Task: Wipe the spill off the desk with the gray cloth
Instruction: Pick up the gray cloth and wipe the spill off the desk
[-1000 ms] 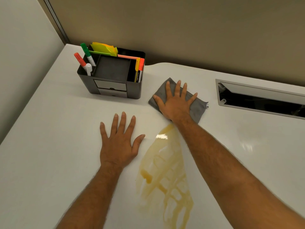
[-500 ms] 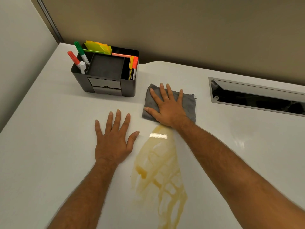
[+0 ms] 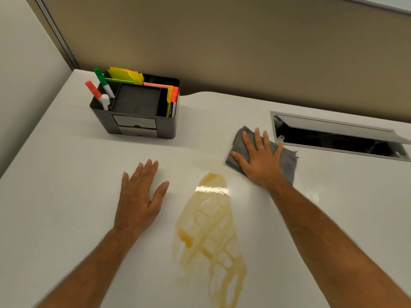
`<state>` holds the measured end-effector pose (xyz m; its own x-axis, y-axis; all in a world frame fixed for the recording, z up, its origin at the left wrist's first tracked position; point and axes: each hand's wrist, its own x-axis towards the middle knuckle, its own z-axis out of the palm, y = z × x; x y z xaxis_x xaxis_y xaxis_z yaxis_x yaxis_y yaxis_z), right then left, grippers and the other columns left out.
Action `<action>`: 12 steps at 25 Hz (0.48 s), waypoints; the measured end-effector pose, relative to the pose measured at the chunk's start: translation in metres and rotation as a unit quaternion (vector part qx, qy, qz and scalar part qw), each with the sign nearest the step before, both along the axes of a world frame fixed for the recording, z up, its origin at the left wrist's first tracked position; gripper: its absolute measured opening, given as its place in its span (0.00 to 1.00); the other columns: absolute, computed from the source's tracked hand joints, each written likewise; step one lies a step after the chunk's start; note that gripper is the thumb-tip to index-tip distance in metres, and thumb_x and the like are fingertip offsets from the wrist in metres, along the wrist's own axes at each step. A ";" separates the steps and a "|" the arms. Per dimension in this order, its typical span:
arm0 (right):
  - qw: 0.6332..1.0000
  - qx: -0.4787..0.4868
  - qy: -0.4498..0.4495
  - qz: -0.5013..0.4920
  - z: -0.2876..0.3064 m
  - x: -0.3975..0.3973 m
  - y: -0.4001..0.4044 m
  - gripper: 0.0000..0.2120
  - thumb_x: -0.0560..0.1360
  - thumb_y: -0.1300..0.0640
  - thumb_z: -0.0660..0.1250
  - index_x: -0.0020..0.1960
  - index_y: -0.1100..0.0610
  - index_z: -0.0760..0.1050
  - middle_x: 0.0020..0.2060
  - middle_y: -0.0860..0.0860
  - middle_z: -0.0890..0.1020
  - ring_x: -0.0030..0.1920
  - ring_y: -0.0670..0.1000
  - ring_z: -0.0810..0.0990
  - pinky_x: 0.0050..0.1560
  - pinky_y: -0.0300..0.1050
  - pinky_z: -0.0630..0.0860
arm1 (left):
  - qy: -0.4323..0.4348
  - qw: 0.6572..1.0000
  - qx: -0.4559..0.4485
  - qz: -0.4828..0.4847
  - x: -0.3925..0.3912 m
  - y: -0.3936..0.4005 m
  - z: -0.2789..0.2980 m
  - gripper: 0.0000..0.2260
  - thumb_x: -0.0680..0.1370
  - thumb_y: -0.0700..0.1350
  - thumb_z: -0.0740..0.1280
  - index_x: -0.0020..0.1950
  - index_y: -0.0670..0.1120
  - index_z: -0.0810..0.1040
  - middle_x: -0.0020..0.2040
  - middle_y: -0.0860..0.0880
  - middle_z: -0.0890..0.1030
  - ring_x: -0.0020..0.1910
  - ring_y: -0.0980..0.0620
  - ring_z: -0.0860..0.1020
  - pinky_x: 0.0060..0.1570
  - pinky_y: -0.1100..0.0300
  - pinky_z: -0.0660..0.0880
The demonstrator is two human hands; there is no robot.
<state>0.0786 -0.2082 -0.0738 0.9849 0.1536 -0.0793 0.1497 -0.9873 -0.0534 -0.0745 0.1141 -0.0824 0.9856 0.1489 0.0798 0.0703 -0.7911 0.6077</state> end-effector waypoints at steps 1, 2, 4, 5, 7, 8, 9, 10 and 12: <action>1.000 -0.001 0.005 -0.028 0.001 -0.006 -0.009 0.38 0.77 0.25 0.40 0.82 0.40 0.40 0.83 0.51 0.42 0.82 0.56 0.38 0.74 0.76 0.36 | -0.001 1.000 0.010 -0.001 -0.002 0.006 0.000 0.32 0.79 0.63 0.51 0.79 0.50 0.63 0.79 0.49 0.64 0.80 0.51 0.58 0.79 0.49 0.45; 0.998 -0.005 0.009 -0.054 0.002 -0.013 -0.014 0.38 0.77 0.25 0.40 0.82 0.40 0.39 0.83 0.52 0.42 0.82 0.56 0.38 0.73 0.76 0.36 | -0.001 0.999 0.034 0.000 -0.005 0.014 -0.001 0.32 0.79 0.63 0.52 0.79 0.49 0.64 0.79 0.49 0.65 0.80 0.49 0.59 0.79 0.47 0.47; 0.995 -0.012 0.010 -0.095 0.002 -0.026 -0.016 0.38 0.77 0.25 0.39 0.82 0.41 0.39 0.83 0.54 0.43 0.82 0.57 0.38 0.73 0.77 0.37 | 0.010 0.994 0.107 0.020 -0.014 0.034 -0.006 0.32 0.79 0.64 0.51 0.79 0.48 0.65 0.79 0.46 0.66 0.79 0.45 0.61 0.77 0.41 0.51; 0.994 -0.010 0.009 -0.108 0.001 -0.031 -0.014 0.39 0.77 0.25 0.38 0.82 0.42 0.39 0.83 0.55 0.43 0.82 0.58 0.39 0.73 0.77 0.37 | 0.025 0.988 0.145 0.039 -0.019 0.044 -0.008 0.33 0.79 0.64 0.50 0.79 0.47 0.64 0.79 0.45 0.66 0.80 0.44 0.60 0.77 0.38 0.52; 0.993 -0.005 0.006 -0.119 0.001 -0.038 -0.008 0.39 0.77 0.25 0.37 0.82 0.43 0.39 0.83 0.56 0.43 0.82 0.58 0.39 0.73 0.77 0.37 | 0.056 0.977 0.190 0.082 -0.027 0.054 -0.011 0.33 0.79 0.64 0.49 0.79 0.47 0.63 0.80 0.44 0.63 0.80 0.42 0.58 0.76 0.36 0.50; 0.993 -0.005 0.005 -0.121 0.001 -0.040 -0.005 0.39 0.77 0.25 0.37 0.82 0.43 0.39 0.83 0.56 0.43 0.82 0.59 0.39 0.73 0.77 0.37 | 0.061 0.973 0.199 0.095 -0.027 0.054 -0.012 0.33 0.79 0.64 0.48 0.79 0.47 0.63 0.80 0.43 0.63 0.80 0.41 0.57 0.76 0.35 0.50; 0.993 -0.004 0.005 -0.121 0.001 -0.040 -0.001 0.39 0.77 0.25 0.37 0.82 0.44 0.39 0.83 0.57 0.43 0.82 0.59 0.39 0.73 0.77 0.37 | 0.064 0.972 0.203 0.101 -0.026 0.052 -0.012 0.33 0.79 0.64 0.48 0.79 0.47 0.62 0.80 0.43 0.62 0.80 0.41 0.56 0.76 0.34 0.49; 0.993 -0.003 0.005 -0.121 0.001 -0.041 0.004 0.40 0.77 0.25 0.37 0.82 0.44 0.39 0.83 0.57 0.43 0.82 0.59 0.39 0.73 0.77 0.37 | 0.068 0.972 0.202 0.102 -0.024 0.050 -0.012 0.33 0.80 0.64 0.47 0.80 0.48 0.62 0.81 0.43 0.61 0.81 0.42 0.56 0.76 0.34 0.48; 0.994 -0.007 -0.001 -0.107 0.001 -0.039 0.018 0.40 0.77 0.26 0.37 0.82 0.45 0.39 0.82 0.58 0.43 0.81 0.60 0.39 0.73 0.77 0.37 | 0.070 0.972 0.199 0.104 -0.020 0.048 -0.011 0.33 0.79 0.64 0.47 0.80 0.49 0.60 0.81 0.43 0.60 0.81 0.42 0.54 0.76 0.34 0.47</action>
